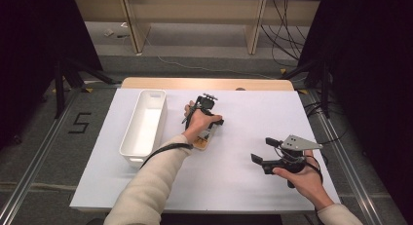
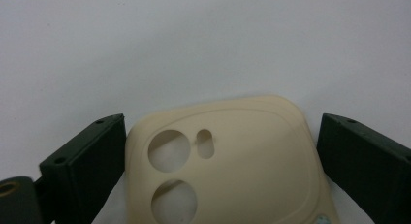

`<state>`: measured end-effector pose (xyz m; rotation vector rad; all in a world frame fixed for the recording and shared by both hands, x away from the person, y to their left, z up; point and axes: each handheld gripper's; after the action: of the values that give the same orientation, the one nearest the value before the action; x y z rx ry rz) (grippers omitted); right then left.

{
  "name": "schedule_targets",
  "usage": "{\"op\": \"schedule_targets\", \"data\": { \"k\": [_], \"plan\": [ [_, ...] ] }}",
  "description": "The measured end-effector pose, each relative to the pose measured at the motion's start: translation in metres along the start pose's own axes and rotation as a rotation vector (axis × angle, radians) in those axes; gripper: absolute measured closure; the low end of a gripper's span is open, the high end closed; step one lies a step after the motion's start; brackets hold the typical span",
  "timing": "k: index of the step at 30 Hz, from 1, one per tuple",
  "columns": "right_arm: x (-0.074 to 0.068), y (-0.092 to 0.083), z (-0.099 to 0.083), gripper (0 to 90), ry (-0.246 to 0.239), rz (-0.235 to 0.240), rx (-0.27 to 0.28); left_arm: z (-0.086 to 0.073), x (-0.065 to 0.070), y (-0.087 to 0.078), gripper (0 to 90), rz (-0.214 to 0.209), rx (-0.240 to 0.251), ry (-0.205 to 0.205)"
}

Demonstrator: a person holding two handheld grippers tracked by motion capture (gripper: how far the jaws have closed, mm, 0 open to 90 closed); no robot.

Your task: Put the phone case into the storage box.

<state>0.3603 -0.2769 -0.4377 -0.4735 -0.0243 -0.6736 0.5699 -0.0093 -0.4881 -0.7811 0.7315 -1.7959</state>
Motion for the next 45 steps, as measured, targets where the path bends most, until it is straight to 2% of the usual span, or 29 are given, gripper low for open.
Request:
{"op": "schedule_targets", "data": {
  "k": [4, 45],
  "plan": [
    [-0.0001, -0.0001, 0.0001, 15.7, 0.0, 0.0, 0.0, -0.0008, -0.0014, 0.0006, 6.1, -0.011, 0.0, -0.019],
    [0.0004, 0.0008, -0.0001, 15.7, 0.006, -0.003, -0.002, -0.0014, -0.0017, -0.0009, 10.0, -0.008, 0.008, -0.021]
  ]
}}
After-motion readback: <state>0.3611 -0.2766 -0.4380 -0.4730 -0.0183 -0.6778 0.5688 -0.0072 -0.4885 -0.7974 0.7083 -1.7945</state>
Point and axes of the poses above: each handheld gripper's, and its own axes: y roughly forward along the jaws, z roughly out of its top, x roughly to its right, and after that the axes turned 15 degrees about -y, right-handed
